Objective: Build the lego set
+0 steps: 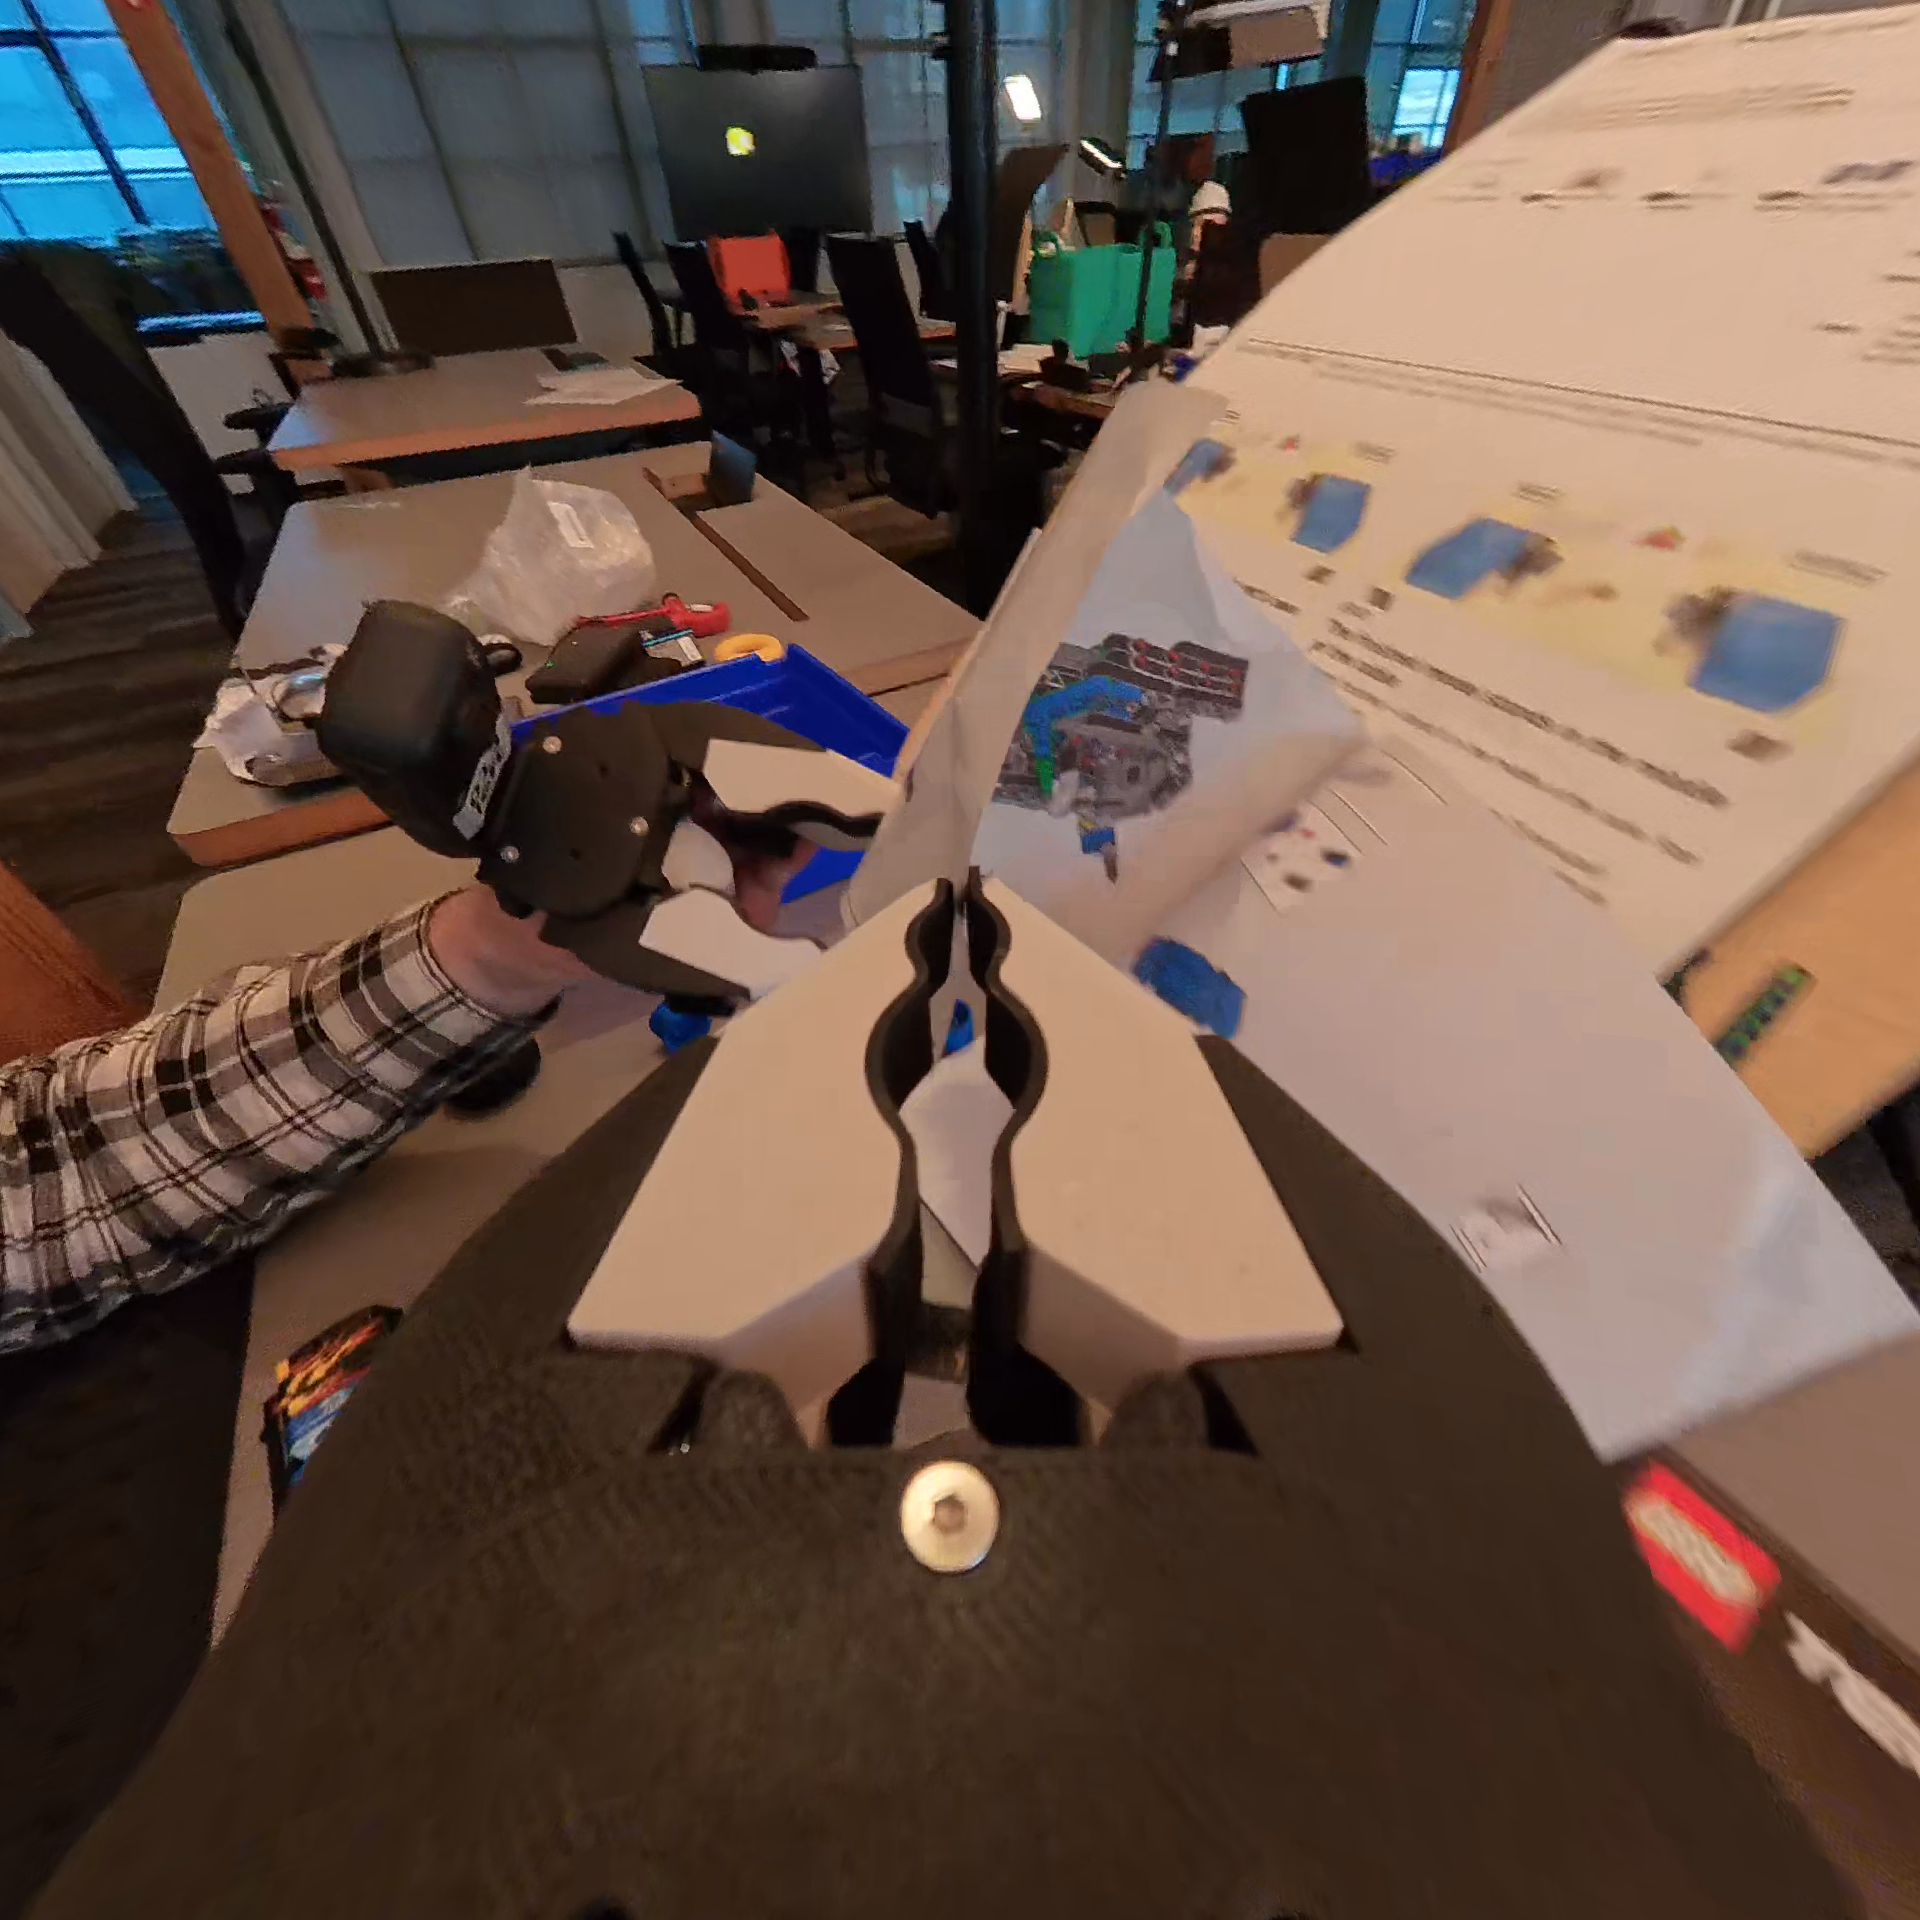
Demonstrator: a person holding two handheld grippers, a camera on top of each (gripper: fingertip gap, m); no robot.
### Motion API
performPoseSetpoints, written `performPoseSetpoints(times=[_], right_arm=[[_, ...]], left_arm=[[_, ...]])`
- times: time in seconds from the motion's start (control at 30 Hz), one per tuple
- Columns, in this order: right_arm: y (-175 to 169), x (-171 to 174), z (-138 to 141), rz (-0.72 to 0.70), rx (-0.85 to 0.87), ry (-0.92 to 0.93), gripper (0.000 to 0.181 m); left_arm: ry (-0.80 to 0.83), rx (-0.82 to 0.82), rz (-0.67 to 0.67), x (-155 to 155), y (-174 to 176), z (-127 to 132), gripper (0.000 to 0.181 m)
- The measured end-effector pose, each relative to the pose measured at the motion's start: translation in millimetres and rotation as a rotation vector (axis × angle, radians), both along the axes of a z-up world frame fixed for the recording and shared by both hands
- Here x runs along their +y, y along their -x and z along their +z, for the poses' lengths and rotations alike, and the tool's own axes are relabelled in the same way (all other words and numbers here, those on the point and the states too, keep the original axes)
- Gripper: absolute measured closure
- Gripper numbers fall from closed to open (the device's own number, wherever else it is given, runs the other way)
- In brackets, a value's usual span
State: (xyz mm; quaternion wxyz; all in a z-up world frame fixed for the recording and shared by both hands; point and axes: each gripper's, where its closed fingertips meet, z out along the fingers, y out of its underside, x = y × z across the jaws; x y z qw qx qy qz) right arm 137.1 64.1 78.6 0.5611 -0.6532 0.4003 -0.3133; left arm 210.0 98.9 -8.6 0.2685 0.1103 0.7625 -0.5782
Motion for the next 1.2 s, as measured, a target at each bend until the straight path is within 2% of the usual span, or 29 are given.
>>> performPoseSetpoints(times=[0.13,0.23,0.33,0.5,0.77,1.2], right_arm=[[-31,38,-11,0.087,0.026,0.014,0.167],[-41,68,-30,0.191,0.081,0.021,0.148],[-40,83,-45,0.245,0.107,0.063,0.139],[-26,77,-53,0.227,0.093,0.125,0.135],[-12,63,-63,0.195,0.112,0.145,0.137],[16,53,-81,0.158,0.138,0.23,0.137]], left_arm=[[0.059,0.076,-0.013,2,-5,3,0.123],[0.129,0.137,-0.006,5,-12,8,0.134],[0.181,0.187,0.009,10,-20,14,0.146],[0.25,0.278,-0.003,17,-28,20,0.164],[0.304,0.339,-0.017,25,-34,26,0.179],[0.32,0.386,-0.041,26,-36,24,0.181]])
